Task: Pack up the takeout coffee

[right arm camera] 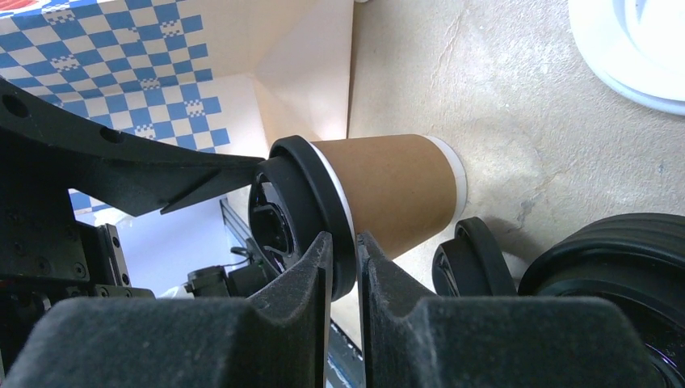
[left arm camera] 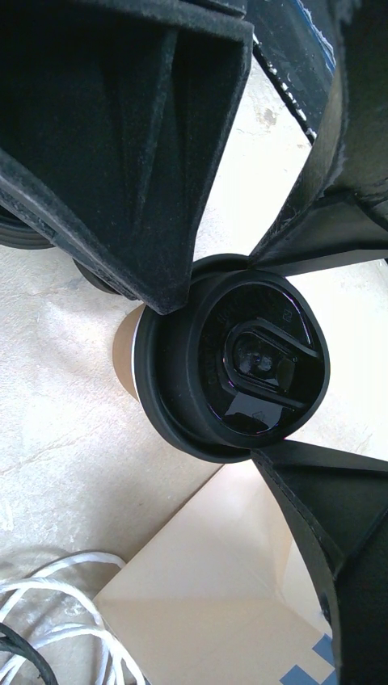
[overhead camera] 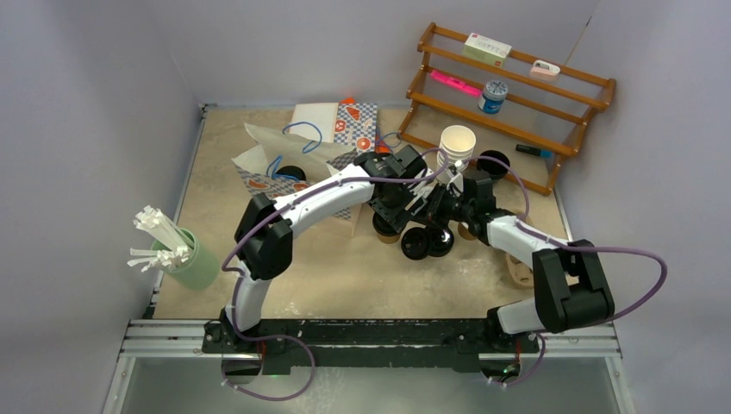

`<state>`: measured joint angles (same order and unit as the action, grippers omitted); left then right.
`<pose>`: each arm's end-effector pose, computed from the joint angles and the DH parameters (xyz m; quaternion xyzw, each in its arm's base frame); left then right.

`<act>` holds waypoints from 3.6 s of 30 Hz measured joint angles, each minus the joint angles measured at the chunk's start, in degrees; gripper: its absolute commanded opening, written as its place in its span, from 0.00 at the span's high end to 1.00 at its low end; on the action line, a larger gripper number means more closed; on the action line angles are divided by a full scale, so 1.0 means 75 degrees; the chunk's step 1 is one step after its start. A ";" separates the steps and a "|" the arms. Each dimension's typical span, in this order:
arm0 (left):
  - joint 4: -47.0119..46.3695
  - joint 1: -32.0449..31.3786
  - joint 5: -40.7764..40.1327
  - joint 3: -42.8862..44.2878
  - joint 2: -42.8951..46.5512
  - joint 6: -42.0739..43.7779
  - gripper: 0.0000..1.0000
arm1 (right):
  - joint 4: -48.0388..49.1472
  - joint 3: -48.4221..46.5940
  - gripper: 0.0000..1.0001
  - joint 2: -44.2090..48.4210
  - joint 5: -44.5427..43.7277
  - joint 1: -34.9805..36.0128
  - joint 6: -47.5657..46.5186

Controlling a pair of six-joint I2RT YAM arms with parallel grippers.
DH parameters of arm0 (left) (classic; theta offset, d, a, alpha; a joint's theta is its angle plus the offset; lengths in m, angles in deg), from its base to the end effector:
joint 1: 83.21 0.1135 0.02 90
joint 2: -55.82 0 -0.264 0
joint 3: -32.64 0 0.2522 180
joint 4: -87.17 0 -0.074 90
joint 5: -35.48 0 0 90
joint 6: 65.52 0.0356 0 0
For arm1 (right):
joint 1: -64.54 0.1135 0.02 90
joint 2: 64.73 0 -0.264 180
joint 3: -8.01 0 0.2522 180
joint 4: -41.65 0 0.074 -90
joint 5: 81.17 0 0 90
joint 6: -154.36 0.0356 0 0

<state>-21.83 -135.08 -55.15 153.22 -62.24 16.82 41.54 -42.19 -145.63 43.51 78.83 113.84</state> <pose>0.2697 -0.3430 0.2556 0.3687 0.9106 -0.0880 0.1647 0.2700 0.0897 0.1925 0.1106 0.8357 0.4691 0.2634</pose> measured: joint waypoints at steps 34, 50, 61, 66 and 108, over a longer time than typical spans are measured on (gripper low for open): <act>-0.0924 0.0009 0.0067 -0.1000 0.0501 0.0073 0.54 | -0.1408 -0.0766 0.81 -0.0562 0.0050 -0.0047 -0.0262; -0.1798 0.0003 0.0119 -0.1813 0.0982 0.0708 0.55 | -0.1262 -0.0443 0.75 0.0210 -0.0624 0.0192 -0.0294; -0.1897 0.0003 0.0221 -0.1859 0.1067 0.0965 0.57 | -0.0629 -0.0323 0.74 0.0688 -0.0889 0.0195 -0.0283; -0.1883 0.0006 0.0256 -0.1856 0.1064 0.1005 0.57 | -0.0233 -0.0323 0.74 0.0283 -0.0921 0.0195 -0.0283; -0.2014 0.0009 0.0251 -0.1950 0.1093 0.1005 0.59 | 0.0775 -0.0187 0.76 -0.0140 -0.0682 0.0195 -0.0399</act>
<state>-36.94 -135.02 -53.27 138.60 -54.04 24.36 47.36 -43.59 -146.68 38.40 80.29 110.84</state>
